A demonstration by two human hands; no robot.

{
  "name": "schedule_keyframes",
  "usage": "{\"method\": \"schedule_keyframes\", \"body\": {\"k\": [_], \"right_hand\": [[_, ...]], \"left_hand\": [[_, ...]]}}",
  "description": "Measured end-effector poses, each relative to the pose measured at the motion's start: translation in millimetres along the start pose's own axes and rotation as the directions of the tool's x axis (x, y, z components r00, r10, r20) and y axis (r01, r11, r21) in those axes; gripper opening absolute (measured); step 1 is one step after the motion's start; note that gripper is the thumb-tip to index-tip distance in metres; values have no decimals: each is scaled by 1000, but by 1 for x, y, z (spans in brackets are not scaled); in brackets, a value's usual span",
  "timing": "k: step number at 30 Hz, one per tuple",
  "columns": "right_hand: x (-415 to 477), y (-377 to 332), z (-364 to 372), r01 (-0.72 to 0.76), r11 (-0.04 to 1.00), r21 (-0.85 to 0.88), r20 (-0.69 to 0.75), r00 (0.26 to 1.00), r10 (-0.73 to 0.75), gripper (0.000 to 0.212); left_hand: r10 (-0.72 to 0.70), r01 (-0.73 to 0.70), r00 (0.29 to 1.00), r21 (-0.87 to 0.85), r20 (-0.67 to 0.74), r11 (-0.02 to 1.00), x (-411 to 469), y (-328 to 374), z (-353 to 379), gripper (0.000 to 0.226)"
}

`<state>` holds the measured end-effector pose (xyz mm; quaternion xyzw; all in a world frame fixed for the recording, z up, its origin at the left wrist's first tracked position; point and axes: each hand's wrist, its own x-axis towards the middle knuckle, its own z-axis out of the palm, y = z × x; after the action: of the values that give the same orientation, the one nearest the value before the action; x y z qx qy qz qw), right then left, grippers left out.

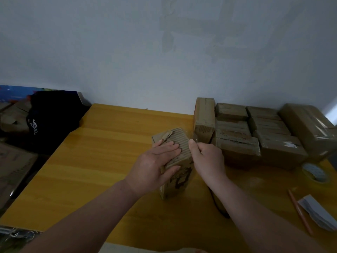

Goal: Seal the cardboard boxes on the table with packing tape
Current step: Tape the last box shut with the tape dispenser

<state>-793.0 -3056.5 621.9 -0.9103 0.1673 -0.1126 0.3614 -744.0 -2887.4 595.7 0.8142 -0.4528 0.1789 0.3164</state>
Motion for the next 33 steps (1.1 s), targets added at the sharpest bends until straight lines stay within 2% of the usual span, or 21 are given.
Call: {"method": "schedule_keyframes", "body": {"k": [4, 11, 14, 17, 18, 19, 20, 22, 24, 26, 28, 31, 33], "right_hand": [[-5, -1, 0, 98, 992, -83, -61, 993, -103, 52], [-15, 11, 1, 211, 972, -101, -119, 968, -222, 53], [-13, 13, -5, 186, 982, -37, -109, 976, -189, 55], [-8, 11, -14, 129, 990, -62, -107, 985, -136, 35], [-6, 8, -17, 111, 991, -70, -111, 987, -118, 36], [-4, 6, -20, 104, 993, -53, -113, 988, -110, 38], [-2, 3, -21, 93, 995, -29, -110, 989, -96, 38], [1, -3, -24, 60, 997, 42, -96, 994, -56, 35], [4, -7, -23, 24, 996, 87, -80, 997, -17, 26], [7, -8, -20, -8, 993, 121, -88, 996, 19, 17], [9, -9, -18, -37, 985, 169, -108, 993, 56, 16], [11, -5, -16, -74, 973, 219, -117, 988, 102, 17], [12, -4, -14, -90, 967, 240, -117, 986, 121, 18]], "left_hand": [[20, -20, 1000, 23, -1, 1000, 1, 0, 0, 43], [35, -35, 999, -5, 13, 999, -4, 9, -10, 39], [22, -22, 1000, -46, 0, 999, 6, 13, -15, 42], [12, -12, 999, 1, -44, 1000, 20, 9, -20, 24], [-3, 6, 998, 39, -61, 999, 24, 6, -21, 17], [-42, 48, 996, 81, -72, 996, 29, 4, -22, 21], [-105, 113, 992, 113, -67, 987, 33, 1, -22, 36], [-282, 280, 959, 65, 21, 958, 43, -4, -24, 71], [-418, 450, 874, -91, 247, 888, 51, -10, -25, 93], [-408, 532, 799, -202, 443, 822, 55, -18, -25, 90], [-356, 560, 766, -284, 536, 778, 55, -26, -23, 75], [-252, 477, 788, -297, 562, 827, 52, -30, -21, 59], [-197, 371, 819, -235, 539, 899, 49, -32, -20, 64]]}}
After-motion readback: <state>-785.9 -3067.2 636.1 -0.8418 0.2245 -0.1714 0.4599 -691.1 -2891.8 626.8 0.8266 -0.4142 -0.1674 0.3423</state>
